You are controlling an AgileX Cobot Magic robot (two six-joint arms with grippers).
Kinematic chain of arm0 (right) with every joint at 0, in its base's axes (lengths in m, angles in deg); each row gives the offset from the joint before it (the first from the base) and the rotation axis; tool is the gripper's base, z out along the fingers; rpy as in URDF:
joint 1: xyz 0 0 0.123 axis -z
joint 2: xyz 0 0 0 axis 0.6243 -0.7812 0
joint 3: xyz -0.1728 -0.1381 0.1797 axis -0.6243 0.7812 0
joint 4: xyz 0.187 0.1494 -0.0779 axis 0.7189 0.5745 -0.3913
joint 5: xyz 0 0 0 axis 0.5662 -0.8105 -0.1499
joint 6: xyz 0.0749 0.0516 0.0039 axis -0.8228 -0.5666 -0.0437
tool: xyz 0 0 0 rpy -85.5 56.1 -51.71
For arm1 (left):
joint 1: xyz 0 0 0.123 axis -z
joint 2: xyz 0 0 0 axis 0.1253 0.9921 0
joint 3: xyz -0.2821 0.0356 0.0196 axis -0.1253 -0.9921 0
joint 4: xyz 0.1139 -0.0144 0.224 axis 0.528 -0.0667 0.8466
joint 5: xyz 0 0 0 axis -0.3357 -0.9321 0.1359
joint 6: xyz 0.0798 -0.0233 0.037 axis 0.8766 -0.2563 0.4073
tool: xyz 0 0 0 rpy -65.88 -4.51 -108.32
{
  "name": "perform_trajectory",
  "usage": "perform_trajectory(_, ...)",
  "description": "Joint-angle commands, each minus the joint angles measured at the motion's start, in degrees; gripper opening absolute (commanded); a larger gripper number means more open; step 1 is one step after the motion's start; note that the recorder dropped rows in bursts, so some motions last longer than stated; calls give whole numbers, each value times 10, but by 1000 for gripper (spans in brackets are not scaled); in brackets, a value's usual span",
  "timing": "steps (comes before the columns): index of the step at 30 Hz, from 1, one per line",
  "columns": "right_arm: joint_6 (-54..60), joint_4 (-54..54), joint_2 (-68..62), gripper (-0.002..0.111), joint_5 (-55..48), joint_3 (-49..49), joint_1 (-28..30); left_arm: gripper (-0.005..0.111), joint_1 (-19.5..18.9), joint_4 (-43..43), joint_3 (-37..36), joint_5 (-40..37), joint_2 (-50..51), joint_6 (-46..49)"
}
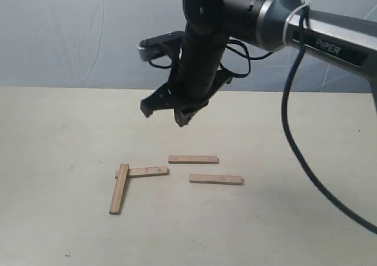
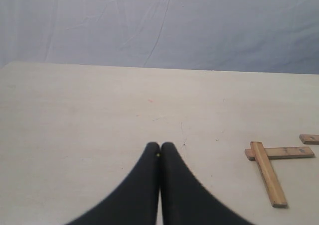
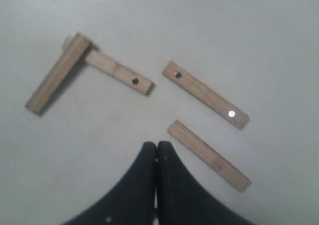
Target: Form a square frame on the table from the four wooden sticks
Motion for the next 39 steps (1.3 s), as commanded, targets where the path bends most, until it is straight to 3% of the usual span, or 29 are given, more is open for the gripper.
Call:
perform_trajectory(1,143,-19,34,6,-7,77,8,0,0,3,-2,-2,-3,1)
perform_trajectory(6,231,-56,35,41,-7,155,19,0,0,3,-2,-2,-3,1)
perform_trajectory(11,338,-62,31,58,43,228,19,0,0,3,-2,-2,-3,1)
perform_trajectory(16,386,-21,29,59,123,245,30,0,0,3,-2,-2,-3,1)
perform_trajectory(23,433,32,-2,59,124,245,66,0,0,3,-2,-2,-3,1)
perform_trajectory(39,481,27,-64,55,187,243,66,0,0,3,-2,-2,-3,1)
